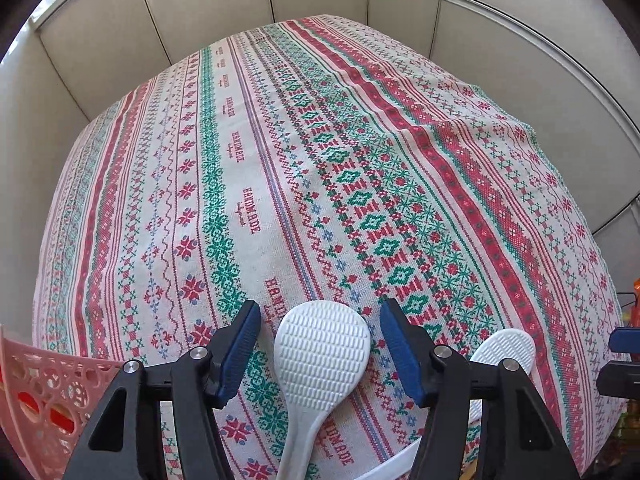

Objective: Organize utensils
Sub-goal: 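Close the left tool on a white rice paddle while the right tool grasps the other paddle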

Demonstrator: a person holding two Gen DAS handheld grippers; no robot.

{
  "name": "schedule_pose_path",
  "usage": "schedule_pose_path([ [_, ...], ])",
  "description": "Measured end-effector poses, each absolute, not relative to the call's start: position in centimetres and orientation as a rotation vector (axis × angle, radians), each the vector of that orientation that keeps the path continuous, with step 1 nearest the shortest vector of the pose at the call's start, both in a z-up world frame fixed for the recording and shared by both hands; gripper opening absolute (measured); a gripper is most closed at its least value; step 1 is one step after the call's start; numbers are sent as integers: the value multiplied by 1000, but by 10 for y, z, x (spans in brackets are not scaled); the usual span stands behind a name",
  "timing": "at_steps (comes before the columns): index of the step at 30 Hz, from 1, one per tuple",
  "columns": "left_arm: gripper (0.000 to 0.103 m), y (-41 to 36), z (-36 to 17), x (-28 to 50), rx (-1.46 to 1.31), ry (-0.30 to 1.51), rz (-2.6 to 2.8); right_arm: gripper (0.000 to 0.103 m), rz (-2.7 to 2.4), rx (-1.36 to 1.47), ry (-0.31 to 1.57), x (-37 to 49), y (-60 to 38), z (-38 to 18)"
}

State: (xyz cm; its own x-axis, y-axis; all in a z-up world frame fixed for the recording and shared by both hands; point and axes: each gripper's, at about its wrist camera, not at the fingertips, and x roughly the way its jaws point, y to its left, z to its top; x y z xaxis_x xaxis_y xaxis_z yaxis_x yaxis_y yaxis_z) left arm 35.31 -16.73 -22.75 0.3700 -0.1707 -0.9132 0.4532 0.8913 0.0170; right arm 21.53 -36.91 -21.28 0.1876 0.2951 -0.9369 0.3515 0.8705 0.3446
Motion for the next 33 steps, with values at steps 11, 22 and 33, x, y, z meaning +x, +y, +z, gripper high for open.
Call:
schedule_pose_path([
  [11, 46, -156, -211, 347, 196, 1135, -399, 68, -22, 641, 1419, 223, -369, -226],
  [22, 46, -124, -150, 316, 49, 1012, -430, 47, 74, 755, 1364, 248, -362, -241],
  [33, 46, -86, -123, 301, -18, 965, -423, 24, 152, 749, 1331, 268, -346, -258],
])
